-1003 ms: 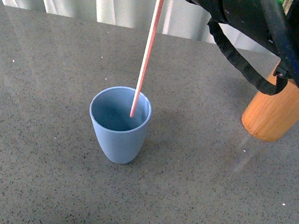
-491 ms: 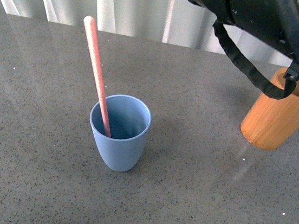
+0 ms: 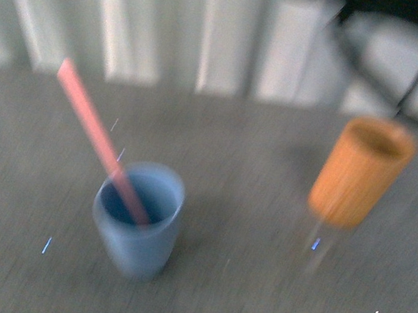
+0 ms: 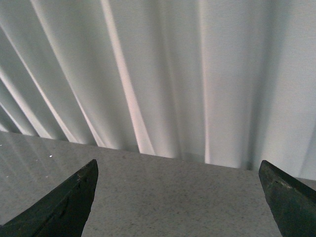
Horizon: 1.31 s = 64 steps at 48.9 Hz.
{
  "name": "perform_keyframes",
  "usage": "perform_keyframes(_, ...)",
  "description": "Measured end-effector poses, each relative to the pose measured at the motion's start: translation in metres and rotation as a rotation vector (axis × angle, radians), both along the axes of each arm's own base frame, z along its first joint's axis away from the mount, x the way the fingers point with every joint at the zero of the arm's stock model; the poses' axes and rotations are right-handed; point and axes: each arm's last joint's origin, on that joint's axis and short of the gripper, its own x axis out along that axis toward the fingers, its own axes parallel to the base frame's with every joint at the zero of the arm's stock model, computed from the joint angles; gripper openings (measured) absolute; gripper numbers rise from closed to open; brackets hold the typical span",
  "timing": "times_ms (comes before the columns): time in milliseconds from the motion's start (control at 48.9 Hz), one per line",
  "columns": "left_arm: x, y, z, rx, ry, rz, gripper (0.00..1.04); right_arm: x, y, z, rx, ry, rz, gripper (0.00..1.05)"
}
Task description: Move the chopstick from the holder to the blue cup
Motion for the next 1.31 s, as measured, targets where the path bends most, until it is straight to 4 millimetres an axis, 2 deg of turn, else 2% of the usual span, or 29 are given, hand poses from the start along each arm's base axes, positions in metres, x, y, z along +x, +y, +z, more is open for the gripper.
perform_keyframes(143,0.000,0.000,0.000,0.000,0.000,0.000,0.98,0.008,-0.019,0.002,0.006,-0.012,-0.058,0.95)
perform_keyframes(430,0.000,0.000,0.000,0.000,0.000,0.000,0.98,0.010,-0.033,-0.011,-0.011,0.009,-0.073,0.95)
perform_keyframes(614,0.000,0.000,0.000,0.000,0.000,0.000,0.98,-0.006,-0.051,0.008,-0.016,-0.046,-0.103,0.95)
perform_keyframes(757,0.000,0.000,0.000,0.000,0.000,0.000,0.98,-0.023,-0.066,0.023,-0.045,-0.086,-0.192,0.95)
perform_keyframes(900,0.000,0.000,0.000,0.000,0.000,0.000,0.98,-0.042,-0.082,0.026,-0.097,-0.107,-0.304,0.95)
perform_keyframes(1085,0.000,0.000,0.000,0.000,0.000,-0.001,0.98,-0.046,-0.086,0.027,-0.126,-0.119,-0.322,0.95)
perform_keyframes(1166,0.000,0.000,0.000,0.000,0.000,-0.001,0.98,-0.052,-0.092,0.021,-0.165,-0.055,-0.325,0.82)
perform_keyframes(1310,0.000,0.000,0.000,0.000,0.000,0.002,0.98,-0.078,-0.117,0.000,-0.176,-0.035,-0.324,0.54)
